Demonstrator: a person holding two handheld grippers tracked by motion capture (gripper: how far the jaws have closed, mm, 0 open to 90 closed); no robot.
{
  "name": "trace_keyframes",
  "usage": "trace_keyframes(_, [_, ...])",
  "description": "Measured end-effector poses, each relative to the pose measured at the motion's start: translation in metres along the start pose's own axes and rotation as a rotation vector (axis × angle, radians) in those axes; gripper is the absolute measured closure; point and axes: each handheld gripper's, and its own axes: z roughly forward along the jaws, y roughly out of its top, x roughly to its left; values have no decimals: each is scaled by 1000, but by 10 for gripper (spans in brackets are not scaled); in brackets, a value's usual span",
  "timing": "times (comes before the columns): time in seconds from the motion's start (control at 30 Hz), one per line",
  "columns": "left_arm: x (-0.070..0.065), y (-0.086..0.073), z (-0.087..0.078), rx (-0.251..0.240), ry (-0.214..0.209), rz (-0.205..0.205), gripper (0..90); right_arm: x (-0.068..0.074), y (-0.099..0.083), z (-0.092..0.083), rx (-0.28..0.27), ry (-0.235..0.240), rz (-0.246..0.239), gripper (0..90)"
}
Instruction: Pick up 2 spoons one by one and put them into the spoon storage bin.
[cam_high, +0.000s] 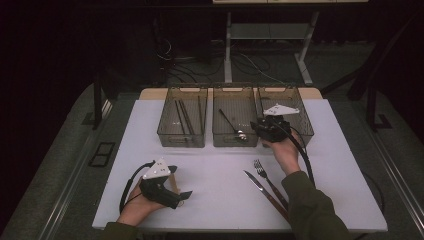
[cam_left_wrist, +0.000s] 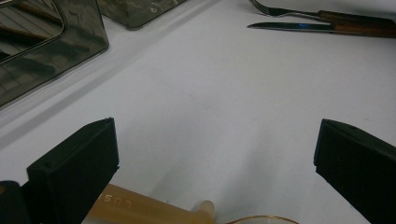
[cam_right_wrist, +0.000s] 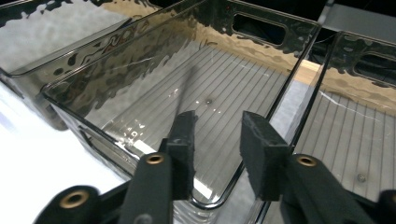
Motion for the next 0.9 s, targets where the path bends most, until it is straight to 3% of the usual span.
trace_keyframes(0.33, [1,0,-1,3,9,-1,0,-3,-5,-13,9,54,3,407])
trace_keyframes(0.63, [5,-1,-3,19,45,-15,0,-10,-29,-37,-5,102,13,287])
trace_keyframes(0.7, [6,-2,-4,18,49,-22,18,-10,-37,-40,12,88,1,264])
trace_keyframes(0.9, [11,-1,-11,3,80,-22,144,-11,-55,-53,22,121,-4,237])
